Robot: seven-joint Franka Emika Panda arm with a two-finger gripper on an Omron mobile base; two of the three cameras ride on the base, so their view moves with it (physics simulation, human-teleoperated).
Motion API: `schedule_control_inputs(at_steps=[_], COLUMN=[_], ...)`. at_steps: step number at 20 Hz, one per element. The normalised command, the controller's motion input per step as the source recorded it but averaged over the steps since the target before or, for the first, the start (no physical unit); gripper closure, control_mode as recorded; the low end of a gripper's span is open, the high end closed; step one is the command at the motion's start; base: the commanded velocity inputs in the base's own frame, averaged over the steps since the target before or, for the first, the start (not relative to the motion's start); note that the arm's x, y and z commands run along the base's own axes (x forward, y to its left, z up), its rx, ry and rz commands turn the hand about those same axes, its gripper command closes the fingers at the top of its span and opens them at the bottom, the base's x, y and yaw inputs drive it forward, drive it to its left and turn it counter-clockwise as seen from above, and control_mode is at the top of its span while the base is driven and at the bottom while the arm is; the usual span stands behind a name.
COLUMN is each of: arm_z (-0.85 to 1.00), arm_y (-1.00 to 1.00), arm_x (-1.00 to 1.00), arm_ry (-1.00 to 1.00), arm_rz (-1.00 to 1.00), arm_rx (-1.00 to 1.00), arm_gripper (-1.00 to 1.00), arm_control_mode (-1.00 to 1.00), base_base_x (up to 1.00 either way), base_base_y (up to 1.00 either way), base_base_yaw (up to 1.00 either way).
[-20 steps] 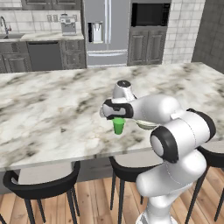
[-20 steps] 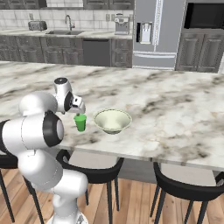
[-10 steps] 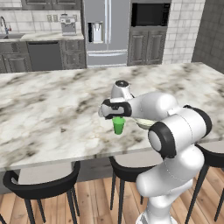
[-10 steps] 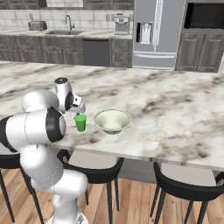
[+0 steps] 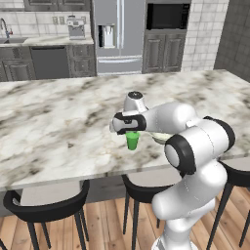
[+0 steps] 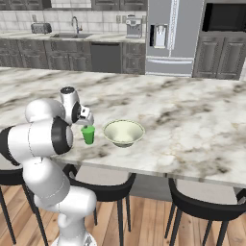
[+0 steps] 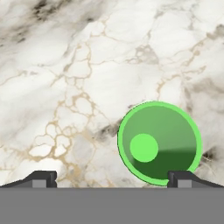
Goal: Place the cup inside the bowl on the dining table and move the bowl to any counter.
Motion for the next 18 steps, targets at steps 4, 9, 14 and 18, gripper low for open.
schedule_control_inputs(at_steps=[4, 9, 14, 18], arm_z=[-0.07, -0.08, -0.12, -0.09], arm_y=[0.0, 0.0, 0.0, 0.0], arm_x=[0.0, 0.0, 0.0, 0.0], arm_ry=[0.0, 0.0, 0.0, 0.0], arm_rz=[0.0, 0.0, 0.0, 0.0], arm_rx=[0.0, 0.0, 0.0, 0.0], arm_gripper=[-1.0, -1.0, -1.0, -1.0], arm_control_mode=[-1.0, -1.0, -1.0, -1.0], base_base_x=[0.0, 0.0, 0.0, 0.0], base_base_y=[0.0, 0.0, 0.0, 0.0], base_base_yaw=[0.0, 0.0, 0.0, 0.0])
